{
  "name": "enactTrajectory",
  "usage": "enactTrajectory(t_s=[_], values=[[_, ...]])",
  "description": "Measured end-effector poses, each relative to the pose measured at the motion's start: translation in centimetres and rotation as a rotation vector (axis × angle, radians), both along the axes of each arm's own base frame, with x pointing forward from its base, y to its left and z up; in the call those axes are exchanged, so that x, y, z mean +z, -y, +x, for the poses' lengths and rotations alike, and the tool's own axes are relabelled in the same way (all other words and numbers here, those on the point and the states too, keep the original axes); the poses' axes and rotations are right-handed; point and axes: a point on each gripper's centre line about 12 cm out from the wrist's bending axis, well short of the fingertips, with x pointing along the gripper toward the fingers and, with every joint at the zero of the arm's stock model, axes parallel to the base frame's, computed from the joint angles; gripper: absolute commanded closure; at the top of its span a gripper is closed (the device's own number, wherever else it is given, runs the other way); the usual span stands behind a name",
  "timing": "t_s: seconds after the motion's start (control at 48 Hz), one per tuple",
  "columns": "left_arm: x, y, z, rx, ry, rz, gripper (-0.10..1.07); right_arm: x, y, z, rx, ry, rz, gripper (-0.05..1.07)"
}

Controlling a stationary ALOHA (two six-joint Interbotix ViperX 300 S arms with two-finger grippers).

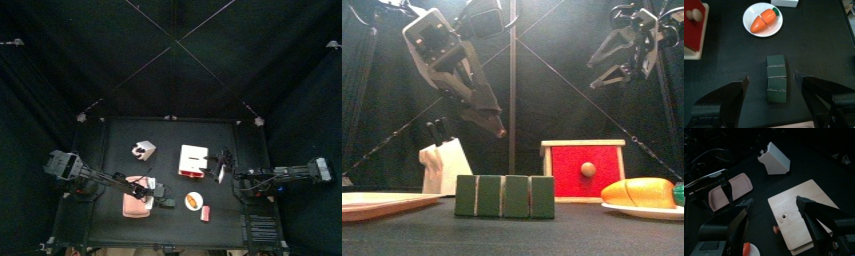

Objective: Grab sushi roll

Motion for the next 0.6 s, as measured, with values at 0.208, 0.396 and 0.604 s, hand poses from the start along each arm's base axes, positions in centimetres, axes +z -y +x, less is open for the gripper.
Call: enactTrajectory(t_s=[0.208, 0.396, 0.604], values=[[-1.1, 0.7, 0.8, 0.028, -0.077, 0.048, -0.05, 0.0, 0.0, 0.0, 0.001, 0.001, 0.003, 0.04], [-1.1, 1.7, 0.6, 0.018, -0.096, 0.059, -0.05, 0.0, 0.0, 0.0, -0.002, 0.003, 0.008, 0.04], [-3.0, 1.8, 0.8, 0.040, -0.153, 0.060, -0.04, -0.2, 0.0, 0.0, -0.003, -0.005, 0.007, 0.04]])
